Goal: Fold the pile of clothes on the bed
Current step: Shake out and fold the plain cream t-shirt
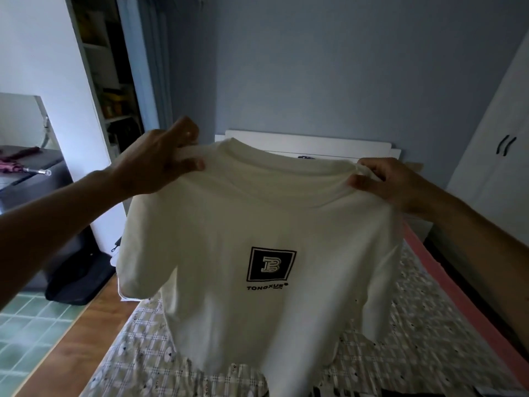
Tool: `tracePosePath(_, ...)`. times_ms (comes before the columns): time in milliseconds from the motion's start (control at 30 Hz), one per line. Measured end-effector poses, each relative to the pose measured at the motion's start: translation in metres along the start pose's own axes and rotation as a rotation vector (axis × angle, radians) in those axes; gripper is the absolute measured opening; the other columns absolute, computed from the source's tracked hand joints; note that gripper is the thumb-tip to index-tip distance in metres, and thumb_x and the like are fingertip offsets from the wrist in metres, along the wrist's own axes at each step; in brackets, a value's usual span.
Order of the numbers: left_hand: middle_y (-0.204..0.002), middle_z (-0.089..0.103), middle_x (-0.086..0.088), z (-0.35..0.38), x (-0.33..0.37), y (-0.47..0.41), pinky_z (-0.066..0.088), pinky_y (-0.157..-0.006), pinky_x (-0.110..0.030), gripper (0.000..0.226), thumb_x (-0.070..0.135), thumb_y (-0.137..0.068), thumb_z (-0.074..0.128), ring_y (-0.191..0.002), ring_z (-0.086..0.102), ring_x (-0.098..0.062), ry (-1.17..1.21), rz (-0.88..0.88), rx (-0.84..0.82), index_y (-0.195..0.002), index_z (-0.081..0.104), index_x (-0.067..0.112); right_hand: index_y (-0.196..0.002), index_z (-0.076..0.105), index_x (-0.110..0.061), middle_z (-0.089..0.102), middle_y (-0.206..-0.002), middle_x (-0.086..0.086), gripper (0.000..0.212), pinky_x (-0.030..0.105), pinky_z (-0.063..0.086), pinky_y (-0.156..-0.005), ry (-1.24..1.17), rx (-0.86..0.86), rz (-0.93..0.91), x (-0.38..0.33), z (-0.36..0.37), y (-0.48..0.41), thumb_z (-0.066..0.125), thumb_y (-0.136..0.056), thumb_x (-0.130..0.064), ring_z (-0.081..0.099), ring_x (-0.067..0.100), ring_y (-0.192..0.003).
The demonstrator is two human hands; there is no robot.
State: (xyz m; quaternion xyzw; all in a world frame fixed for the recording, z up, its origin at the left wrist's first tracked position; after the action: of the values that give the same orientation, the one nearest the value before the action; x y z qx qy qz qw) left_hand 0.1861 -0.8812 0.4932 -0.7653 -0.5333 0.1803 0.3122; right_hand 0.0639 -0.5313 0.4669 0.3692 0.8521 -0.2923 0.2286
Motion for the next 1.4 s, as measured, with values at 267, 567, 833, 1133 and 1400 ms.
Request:
tracePosePath(267, -0.081, 0.062, -0.014, -0.019, -0.002, 0.007, 0.051, -0.057, -0.043, 0.027, 0.026, -0.105, 0.04, -0.065, 0.06, -0.032, -0.145, 0.101, 0.241, -0.101, 0.056, 0.005, -0.104, 0.053, 0.0, 0.073, -0.091, 0.004, 0.038, 0.031, 0.06, -0.074, -0.254, -0.151, -0.031, -0.008, 0.007, 0.006, 0.067, -0.084, -0.029, 0.069, 0.019, -0.084)
tracePosePath(567, -0.083, 0.058, -0.012, -0.001, -0.023, 0.007, 0.039, -0.058, -0.024, 0.016, 0.016, -0.106, 0.04, -0.071, 0.055, -0.026, 0.1, -0.24, 0.287, -0.098, 0.053, 0.01, -0.092, 0.058, -0.006, 0.061, -0.082, 0.022, 0.033, 0.035, 0.048, -0.068, -0.114, 0.096, -0.109, -0.008, 0.005, -0.005, 0.054, -0.096, -0.038, 0.056, 0.02, -0.073)
tracePosePath(833, -0.078, 0.051, 0.019, 0.009, -0.033, 0.01, 0.042, -0.061, -0.022, 0.027, 0.034, -0.081, 0.078, -0.068, 0.051, 0.003, 0.084, -0.223, -0.113, -0.094, 0.054, 0.034, -0.083, 0.067, -0.018, 0.069, -0.074, 0.002, 0.055, 0.029, 0.049, -0.06, 0.212, 0.047, -0.09, 0.0, 0.005, 0.002, 0.075, -0.064, -0.069, 0.064, 0.011, -0.065)
tracePosePath(1133, -0.077, 0.066, -0.012, 0.006, -0.091, 0.045, 0.036, -0.068, -0.031, 0.019, 0.025, -0.097, 0.056, -0.073, 0.059, -0.029, -0.132, -0.419, 0.262, -0.087, 0.066, 0.012, -0.088, 0.07, -0.005, 0.07, -0.083, 0.013, 0.011, 0.036, 0.045, -0.07, 0.254, 0.229, -0.144, 0.02, 0.006, -0.004, 0.065, -0.093, -0.014, 0.065, 0.027, -0.079)
tracePosePath(1400, -0.074, 0.063, -0.019, 0.023, -0.092, 0.089, 0.044, -0.061, -0.041, 0.017, 0.023, -0.104, 0.044, -0.068, 0.059, -0.04, -0.1, -0.405, 0.295, -0.097, 0.056, 0.014, -0.073, 0.066, -0.02, 0.055, -0.062, -0.015, 0.042, 0.01, 0.041, -0.059, 0.256, 0.283, -0.088, 0.031, 0.031, 0.007, 0.05, -0.094, -0.052, 0.05, 0.0, -0.057)
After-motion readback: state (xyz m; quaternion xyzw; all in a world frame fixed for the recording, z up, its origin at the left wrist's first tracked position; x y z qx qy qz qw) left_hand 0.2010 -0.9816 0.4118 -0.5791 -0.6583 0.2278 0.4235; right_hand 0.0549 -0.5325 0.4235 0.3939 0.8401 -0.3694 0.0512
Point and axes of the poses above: each hand's wrist, its own y-axis away from the middle knuckle, its own z-axis out of the palm, x = y × z, the point moved 7 cm from there along -y, towards the middle knuckle
